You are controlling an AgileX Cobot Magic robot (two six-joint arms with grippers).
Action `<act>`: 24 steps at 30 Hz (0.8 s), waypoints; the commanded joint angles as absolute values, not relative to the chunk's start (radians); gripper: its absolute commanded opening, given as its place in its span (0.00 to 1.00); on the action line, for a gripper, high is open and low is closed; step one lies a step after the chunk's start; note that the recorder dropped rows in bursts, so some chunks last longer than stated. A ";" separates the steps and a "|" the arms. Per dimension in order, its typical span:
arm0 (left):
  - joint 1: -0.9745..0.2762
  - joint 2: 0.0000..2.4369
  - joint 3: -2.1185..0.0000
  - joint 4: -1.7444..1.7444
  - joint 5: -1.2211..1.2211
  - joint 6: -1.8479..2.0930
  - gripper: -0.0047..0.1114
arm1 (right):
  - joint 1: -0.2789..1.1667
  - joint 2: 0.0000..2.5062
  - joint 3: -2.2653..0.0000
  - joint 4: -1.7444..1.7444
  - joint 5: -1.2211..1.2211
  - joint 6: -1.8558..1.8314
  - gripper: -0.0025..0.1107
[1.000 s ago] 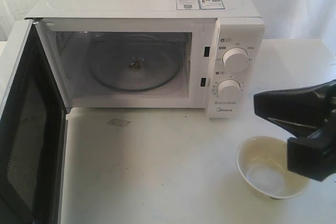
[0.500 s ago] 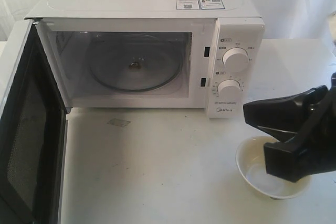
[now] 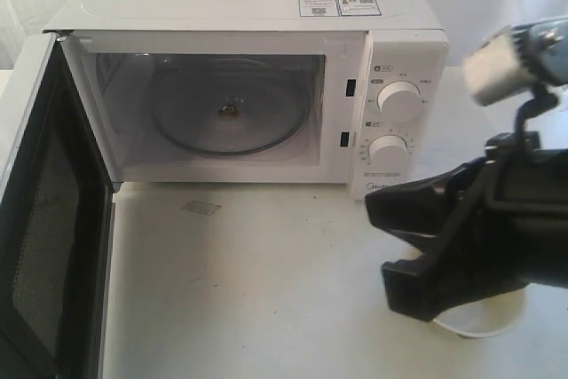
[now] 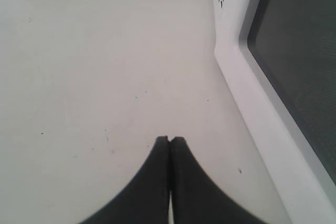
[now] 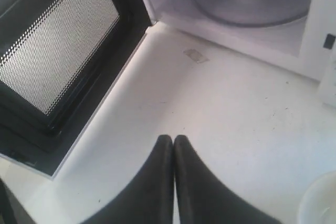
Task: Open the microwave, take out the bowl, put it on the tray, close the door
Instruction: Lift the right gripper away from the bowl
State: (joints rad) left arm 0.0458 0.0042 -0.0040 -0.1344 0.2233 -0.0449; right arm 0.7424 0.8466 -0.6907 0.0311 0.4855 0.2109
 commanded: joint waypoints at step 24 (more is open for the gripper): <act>0.049 0.000 0.000 -0.142 0.143 -0.043 0.04 | 0.738 0.574 -0.726 0.206 0.399 -0.265 0.02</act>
State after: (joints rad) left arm 0.0458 0.0042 -0.0040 -0.1344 0.1927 -0.0449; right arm 0.7417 0.6285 -0.7156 0.2243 0.4376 -0.2643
